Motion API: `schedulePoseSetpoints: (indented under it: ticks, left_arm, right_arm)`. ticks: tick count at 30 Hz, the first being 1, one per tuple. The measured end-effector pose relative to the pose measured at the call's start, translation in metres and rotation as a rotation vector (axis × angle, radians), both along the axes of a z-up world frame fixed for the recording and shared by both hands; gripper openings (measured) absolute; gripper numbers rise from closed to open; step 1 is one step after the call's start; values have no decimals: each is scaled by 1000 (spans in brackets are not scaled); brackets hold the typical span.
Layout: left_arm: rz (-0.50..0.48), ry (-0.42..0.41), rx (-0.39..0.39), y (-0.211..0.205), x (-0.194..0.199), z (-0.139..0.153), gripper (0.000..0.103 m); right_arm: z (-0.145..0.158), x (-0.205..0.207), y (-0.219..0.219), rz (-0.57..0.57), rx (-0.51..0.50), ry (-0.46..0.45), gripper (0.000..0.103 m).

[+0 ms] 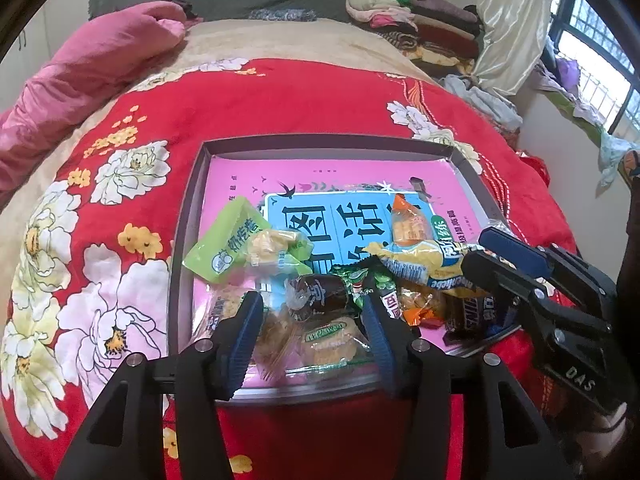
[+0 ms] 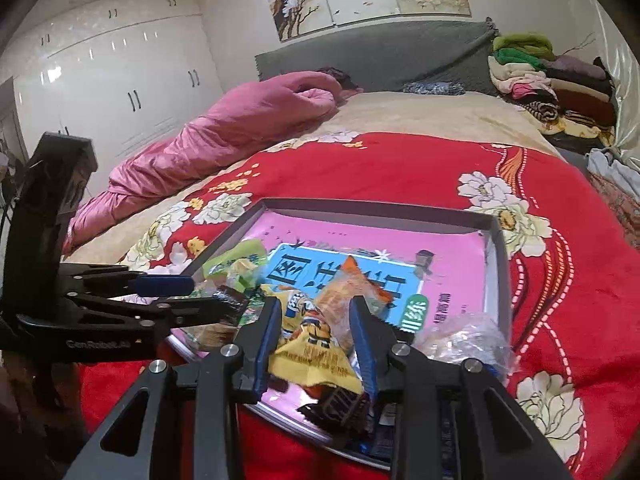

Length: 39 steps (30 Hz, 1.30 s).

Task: Organize snacks
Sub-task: 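Open both tools to release the chocolate and yellow bar into the tray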

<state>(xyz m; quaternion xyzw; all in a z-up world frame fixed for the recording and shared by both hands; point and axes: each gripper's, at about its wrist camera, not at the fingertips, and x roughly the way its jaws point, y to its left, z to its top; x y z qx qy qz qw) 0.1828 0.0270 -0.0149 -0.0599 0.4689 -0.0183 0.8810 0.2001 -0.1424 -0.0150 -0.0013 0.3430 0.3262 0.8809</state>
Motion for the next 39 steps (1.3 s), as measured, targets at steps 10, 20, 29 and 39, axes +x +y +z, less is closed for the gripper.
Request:
schedulePoseSetpoints:
  ticks: [10, 20, 29, 39]
  left_arm:
    - [10, 1, 7, 1, -8, 6, 67]
    - [16, 10, 12, -1, -15, 8, 71]
    - [10, -1, 12, -6, -25, 15, 78]
    - [26, -24, 17, -11, -36, 25, 79]
  right_arm:
    - [1, 5, -14, -64, 5, 5, 41]
    - [0, 5, -20, -98, -27, -5, 47]
    - [10, -3, -21, -101, -5, -71, 48]
    - [38, -25, -40, -176, 32, -194, 65]
